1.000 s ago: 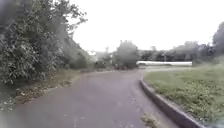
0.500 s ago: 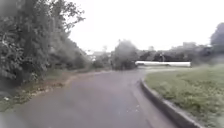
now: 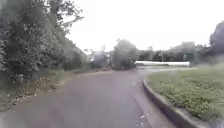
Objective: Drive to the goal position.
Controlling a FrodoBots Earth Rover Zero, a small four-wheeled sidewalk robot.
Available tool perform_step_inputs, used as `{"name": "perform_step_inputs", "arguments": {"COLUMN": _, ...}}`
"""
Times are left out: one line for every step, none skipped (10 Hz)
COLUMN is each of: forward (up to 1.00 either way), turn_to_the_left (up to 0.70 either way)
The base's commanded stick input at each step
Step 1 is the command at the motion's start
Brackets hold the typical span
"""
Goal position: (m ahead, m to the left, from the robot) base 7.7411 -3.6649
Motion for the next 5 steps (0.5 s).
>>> {"name": "perform_step_inputs", "arguments": {"forward": 0.70, "turn_to_the_left": -0.27}}
{"name": "perform_step_inputs", "arguments": {"forward": 0.70, "turn_to_the_left": -0.27}}
{"name": "perform_step_inputs", "arguments": {"forward": 0.70, "turn_to_the_left": -0.27}}
{"name": "perform_step_inputs", "arguments": {"forward": 0.70, "turn_to_the_left": -0.03}}
{"name": "perform_step_inputs", "arguments": {"forward": 0.70, "turn_to_the_left": -0.09}}
